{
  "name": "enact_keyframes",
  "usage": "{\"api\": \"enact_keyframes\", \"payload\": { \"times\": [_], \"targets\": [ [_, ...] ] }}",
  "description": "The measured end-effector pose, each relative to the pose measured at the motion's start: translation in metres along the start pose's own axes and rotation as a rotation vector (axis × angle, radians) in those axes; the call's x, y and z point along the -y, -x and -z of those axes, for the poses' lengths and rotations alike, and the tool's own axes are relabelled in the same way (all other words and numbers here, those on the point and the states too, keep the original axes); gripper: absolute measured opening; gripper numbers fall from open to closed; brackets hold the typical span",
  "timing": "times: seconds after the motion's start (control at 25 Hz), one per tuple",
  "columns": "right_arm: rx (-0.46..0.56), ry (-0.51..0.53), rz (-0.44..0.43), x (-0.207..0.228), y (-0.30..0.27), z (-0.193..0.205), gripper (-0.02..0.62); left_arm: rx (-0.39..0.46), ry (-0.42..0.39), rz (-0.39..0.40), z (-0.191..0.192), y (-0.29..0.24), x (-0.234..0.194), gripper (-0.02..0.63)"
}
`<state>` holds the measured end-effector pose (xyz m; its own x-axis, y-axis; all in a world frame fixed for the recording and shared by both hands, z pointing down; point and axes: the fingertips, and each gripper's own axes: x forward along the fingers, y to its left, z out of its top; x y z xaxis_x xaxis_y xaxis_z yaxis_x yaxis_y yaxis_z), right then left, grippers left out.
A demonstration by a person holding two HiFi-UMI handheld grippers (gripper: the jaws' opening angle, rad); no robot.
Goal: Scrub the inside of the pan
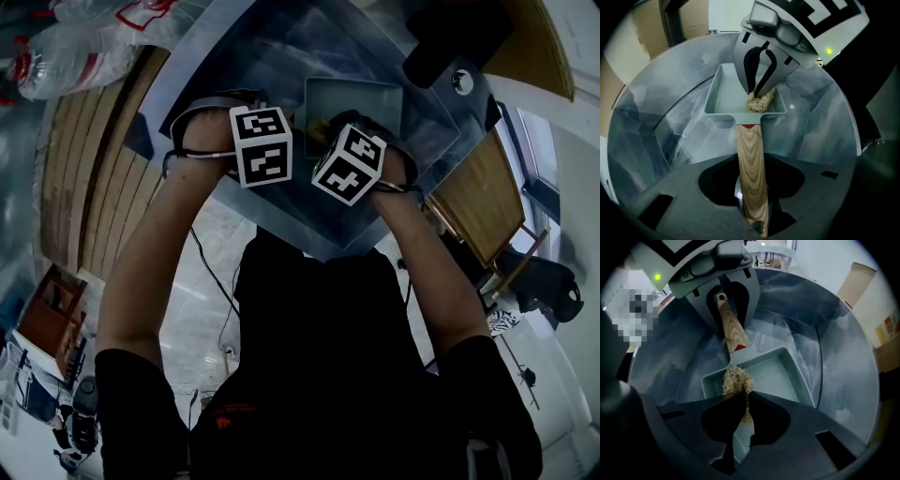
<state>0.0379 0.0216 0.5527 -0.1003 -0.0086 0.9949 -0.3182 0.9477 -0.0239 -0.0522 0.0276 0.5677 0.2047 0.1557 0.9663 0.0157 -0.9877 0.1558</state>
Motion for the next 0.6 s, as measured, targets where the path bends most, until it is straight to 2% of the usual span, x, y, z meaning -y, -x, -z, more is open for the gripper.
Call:
{"api": "enact_keyframes", "payload": {
  "times": [0.28, 0.6],
  "targets": [
    [-0.044, 0.066, -0.020, 0.002, -0.001, 0.009, 0.021, 0.000, 0.005, 0.006, 0.001, 0.000, 0.001, 0.158],
    [-0.265, 0.213, 0.017, 0.025, 0.001, 0.077, 0.021, -0.002, 0.013, 0.017, 0.002, 0.000, 0.002, 0.156]
  ]
}}
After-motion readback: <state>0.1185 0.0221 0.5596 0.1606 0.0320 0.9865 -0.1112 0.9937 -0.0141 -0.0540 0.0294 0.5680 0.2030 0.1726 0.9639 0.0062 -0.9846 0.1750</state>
